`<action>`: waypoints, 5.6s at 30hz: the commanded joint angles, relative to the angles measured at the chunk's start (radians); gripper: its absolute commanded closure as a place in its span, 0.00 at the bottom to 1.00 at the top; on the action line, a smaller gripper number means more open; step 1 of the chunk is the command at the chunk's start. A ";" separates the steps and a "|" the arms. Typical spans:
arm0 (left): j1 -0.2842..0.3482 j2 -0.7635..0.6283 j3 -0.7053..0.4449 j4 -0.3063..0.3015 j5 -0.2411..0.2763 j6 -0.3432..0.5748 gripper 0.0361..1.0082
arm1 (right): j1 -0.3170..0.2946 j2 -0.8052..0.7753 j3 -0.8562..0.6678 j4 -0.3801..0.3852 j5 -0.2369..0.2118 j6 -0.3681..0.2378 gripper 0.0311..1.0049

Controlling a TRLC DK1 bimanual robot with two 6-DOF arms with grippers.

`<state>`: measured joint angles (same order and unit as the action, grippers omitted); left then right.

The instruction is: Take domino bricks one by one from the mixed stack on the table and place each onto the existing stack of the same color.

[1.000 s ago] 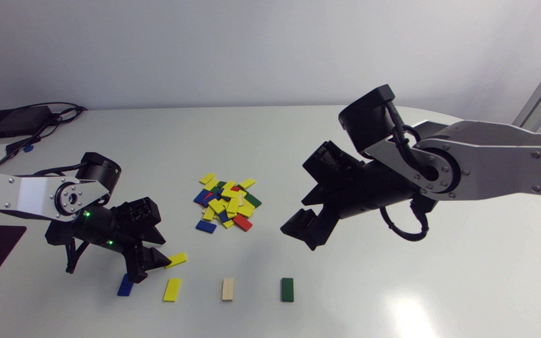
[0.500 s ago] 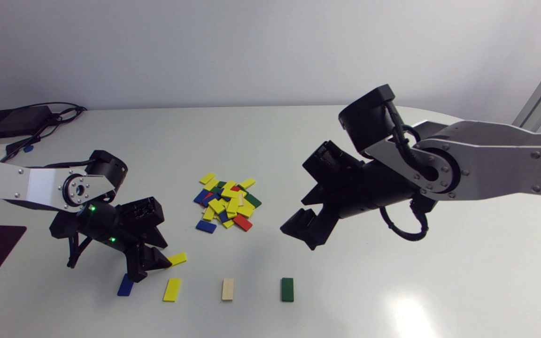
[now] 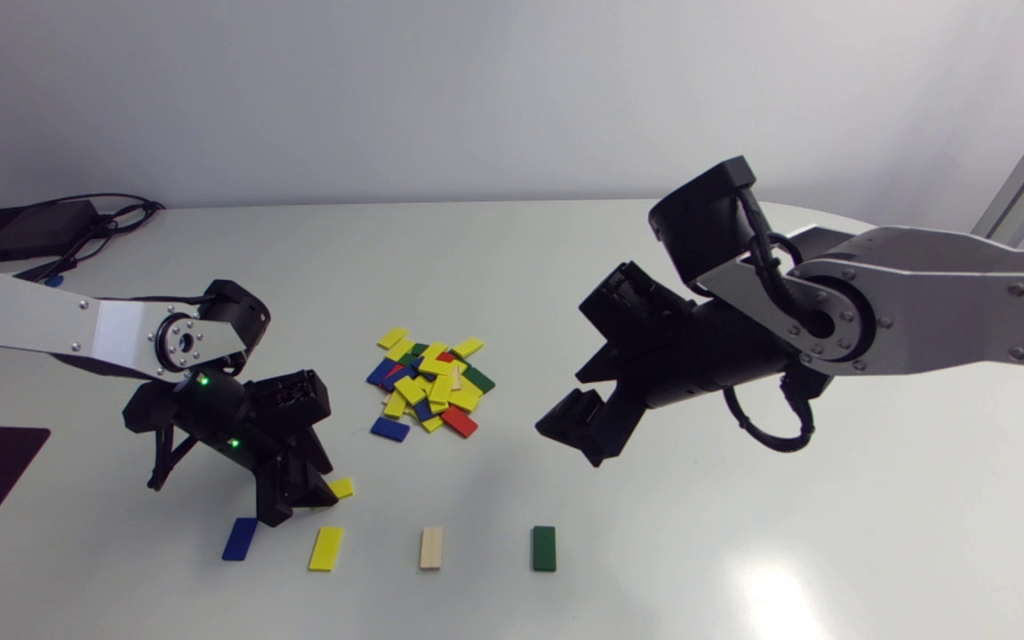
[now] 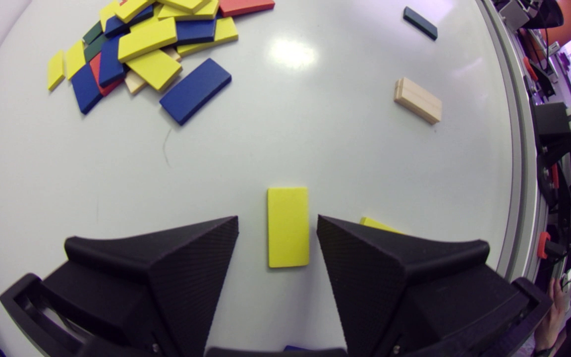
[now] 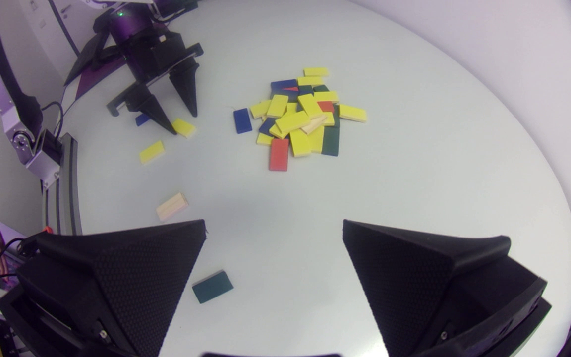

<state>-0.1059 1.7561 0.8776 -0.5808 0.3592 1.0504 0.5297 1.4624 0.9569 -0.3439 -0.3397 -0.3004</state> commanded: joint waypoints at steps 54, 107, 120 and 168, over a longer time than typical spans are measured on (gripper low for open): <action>-0.153 -0.284 -0.115 0.027 -0.164 -0.357 1.00 | 0.001 -0.024 -0.055 0.011 0.001 -0.013 0.04; -0.255 -0.501 -0.356 0.168 -0.284 -0.831 0.99 | 0.024 -0.065 -0.092 0.011 0.002 -0.013 0.04; -0.307 -0.532 -0.393 0.194 -0.282 -0.813 0.99 | 0.021 -0.062 -0.099 0.023 0.002 -0.014 0.04; -0.322 -0.408 -0.454 0.291 -0.292 -0.808 0.89 | 0.010 -0.054 -0.115 0.045 0.001 -0.020 0.04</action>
<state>-0.4213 1.3228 0.4465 -0.2901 0.0734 0.2382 0.5434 1.3956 0.8764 -0.3073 -0.3401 -0.3008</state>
